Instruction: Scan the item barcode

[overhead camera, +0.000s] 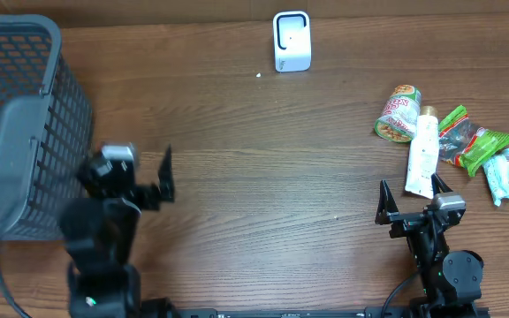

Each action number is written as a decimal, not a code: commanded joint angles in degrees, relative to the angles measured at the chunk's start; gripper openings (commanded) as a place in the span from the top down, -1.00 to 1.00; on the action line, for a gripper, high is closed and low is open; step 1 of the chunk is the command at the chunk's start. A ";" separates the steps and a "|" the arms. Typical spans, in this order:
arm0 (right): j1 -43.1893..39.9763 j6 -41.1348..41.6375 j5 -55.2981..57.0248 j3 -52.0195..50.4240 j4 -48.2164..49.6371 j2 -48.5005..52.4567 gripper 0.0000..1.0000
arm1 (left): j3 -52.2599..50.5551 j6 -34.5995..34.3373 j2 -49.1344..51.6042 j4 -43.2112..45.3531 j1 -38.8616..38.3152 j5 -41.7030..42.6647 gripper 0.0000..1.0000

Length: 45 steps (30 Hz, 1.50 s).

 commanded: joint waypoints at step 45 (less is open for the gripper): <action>0.11 -0.24 0.76 -0.59 0.48 -0.68 -1.00 | -30.34 15.06 -32.33 6.60 -4.50 0.44 -1.00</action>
